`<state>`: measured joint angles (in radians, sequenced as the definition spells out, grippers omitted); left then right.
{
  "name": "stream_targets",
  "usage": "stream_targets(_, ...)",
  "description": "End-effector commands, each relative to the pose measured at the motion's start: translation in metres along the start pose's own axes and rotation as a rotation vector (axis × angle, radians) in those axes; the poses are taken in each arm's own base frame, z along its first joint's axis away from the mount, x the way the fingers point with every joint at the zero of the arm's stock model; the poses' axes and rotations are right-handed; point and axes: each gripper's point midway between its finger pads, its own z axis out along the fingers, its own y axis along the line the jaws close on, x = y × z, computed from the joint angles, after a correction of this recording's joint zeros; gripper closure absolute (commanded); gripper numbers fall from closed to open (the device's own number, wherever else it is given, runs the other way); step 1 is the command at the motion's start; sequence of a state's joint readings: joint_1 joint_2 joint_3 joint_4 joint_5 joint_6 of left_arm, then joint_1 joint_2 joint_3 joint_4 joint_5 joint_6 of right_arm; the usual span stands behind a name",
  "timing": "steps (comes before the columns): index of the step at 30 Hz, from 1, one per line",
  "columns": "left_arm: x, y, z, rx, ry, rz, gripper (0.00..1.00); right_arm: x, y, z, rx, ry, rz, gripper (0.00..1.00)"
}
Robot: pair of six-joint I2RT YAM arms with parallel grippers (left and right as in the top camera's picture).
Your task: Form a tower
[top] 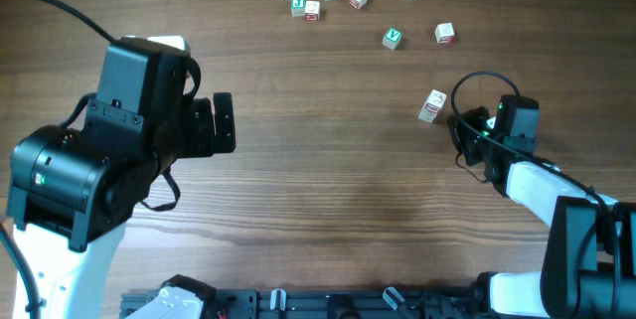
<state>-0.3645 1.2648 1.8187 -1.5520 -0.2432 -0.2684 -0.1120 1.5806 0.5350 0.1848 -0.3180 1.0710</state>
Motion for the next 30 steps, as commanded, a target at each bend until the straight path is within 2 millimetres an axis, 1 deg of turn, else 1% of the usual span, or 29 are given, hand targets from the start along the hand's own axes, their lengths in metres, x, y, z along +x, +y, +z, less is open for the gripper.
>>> stream_targets(1, -0.0009, 0.0036, -0.0007, -0.016, -0.009, -0.015, 0.00, 0.0092, 0.0025, 0.0026, -0.020, 0.049, 0.012, 0.96)
stream_targets(8, -0.0009, 0.0036, -0.0007, -0.016, -0.009, -0.015, 0.00, 0.0183, 0.0087, 0.0048, -0.031, 0.066, 0.029, 0.96)
stream_targets(21, -0.0009, 0.0036, -0.0007, -0.016, -0.009, -0.015, 0.00, 0.0144, 0.0072, 0.0062, -0.024, 0.044, 0.027, 0.96)
stream_targets(25, -0.0009, 0.0036, -0.0007, -0.016, -0.009, -0.015, 0.00, 0.0136, 0.0047, 0.0110, -0.021, 0.042, 0.033, 0.96)
stream_targets(30, -0.0009, 0.0036, -0.0007, -0.016, -0.009, -0.015, 0.00, 0.0139, 0.0041, 0.0115, -0.020, 0.044, 0.045, 0.96)
